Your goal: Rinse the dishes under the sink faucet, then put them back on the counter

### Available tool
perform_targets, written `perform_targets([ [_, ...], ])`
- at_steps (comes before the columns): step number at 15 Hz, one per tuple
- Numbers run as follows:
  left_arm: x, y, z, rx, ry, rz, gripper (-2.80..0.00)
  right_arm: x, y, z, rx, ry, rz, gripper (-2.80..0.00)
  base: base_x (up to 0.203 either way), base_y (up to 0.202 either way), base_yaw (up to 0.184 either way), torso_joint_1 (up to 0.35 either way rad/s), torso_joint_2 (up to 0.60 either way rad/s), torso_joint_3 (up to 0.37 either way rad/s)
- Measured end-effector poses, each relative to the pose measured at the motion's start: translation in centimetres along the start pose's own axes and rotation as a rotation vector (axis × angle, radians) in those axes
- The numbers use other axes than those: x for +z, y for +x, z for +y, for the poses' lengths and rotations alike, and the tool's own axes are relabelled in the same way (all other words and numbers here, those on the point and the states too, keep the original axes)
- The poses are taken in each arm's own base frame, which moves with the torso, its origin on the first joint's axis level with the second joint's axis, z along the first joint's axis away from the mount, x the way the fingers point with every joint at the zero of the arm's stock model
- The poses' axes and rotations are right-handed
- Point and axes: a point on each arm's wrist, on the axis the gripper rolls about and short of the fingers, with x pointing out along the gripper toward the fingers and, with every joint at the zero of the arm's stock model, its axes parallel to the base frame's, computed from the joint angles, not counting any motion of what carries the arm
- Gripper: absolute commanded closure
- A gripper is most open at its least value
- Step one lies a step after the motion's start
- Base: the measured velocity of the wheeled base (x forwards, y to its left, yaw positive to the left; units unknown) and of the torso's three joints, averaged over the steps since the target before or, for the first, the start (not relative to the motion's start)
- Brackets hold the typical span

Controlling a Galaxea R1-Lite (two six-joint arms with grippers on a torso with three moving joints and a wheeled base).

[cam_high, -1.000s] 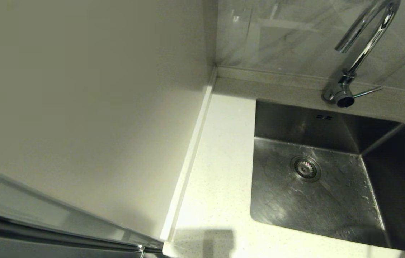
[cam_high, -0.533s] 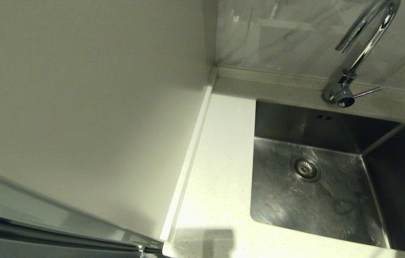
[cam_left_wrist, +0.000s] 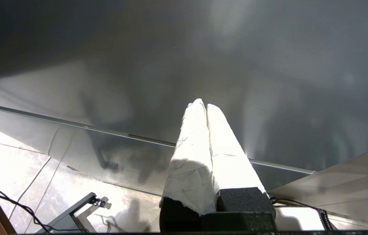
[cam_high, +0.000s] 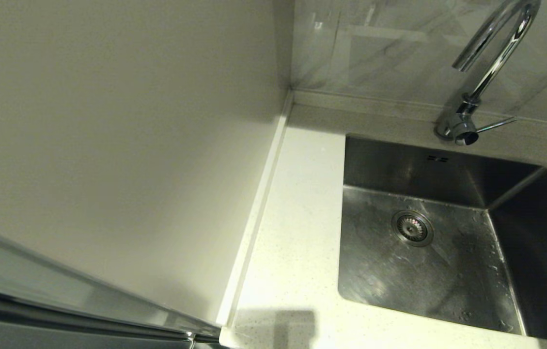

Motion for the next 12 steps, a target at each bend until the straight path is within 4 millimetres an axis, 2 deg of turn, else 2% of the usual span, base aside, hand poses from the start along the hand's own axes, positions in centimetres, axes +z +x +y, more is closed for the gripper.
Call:
perform_targets([
  [1, 0.0, 0.0, 0.0, 0.001, 0.000, 0.000, 0.00, -1.6, -1.7, 0.3, 0.019, 0.008, -0.002, 0.00, 0.000, 0.000, 0.000, 0.000, 0.00, 0.000],
  [3, 0.0, 0.0, 0.0, 0.001, 0.000, 0.000, 0.00, -6.5, -4.8, 0.8, 0.056, 0.006, 0.021, 0.00, 0.000, 0.000, 0.000, 0.000, 0.00, 0.000],
  [5, 0.0, 0.0, 0.0, 0.002, 0.000, 0.000, 0.00, -11.9, -7.1, 1.1, 0.073, 0.001, 0.042, 0.00, 0.000, 0.000, 0.000, 0.000, 0.00, 0.000],
  [7, 0.0, 0.0, 0.0, 0.001, -0.001, 0.000, 0.00, -15.5, -8.7, 1.1, 0.091, 0.025, -0.013, 0.00, 0.000, 0.000, 0.000, 0.000, 0.00, 0.000],
  [9, 0.0, 0.0, 0.0, 0.001, 0.000, 0.000, 0.00, -15.7, -9.8, 0.8, 0.107, 0.072, -0.202, 0.00, 0.000, 0.000, 0.000, 0.000, 0.00, 0.000],
  [12, 0.0, 0.0, 0.0, 0.001, 0.000, 0.000, 0.00, -13.3, -11.6, -0.2, 0.222, 0.159, -0.609, 0.00, 0.000, 0.000, 0.000, 0.000, 0.00, 0.000],
])
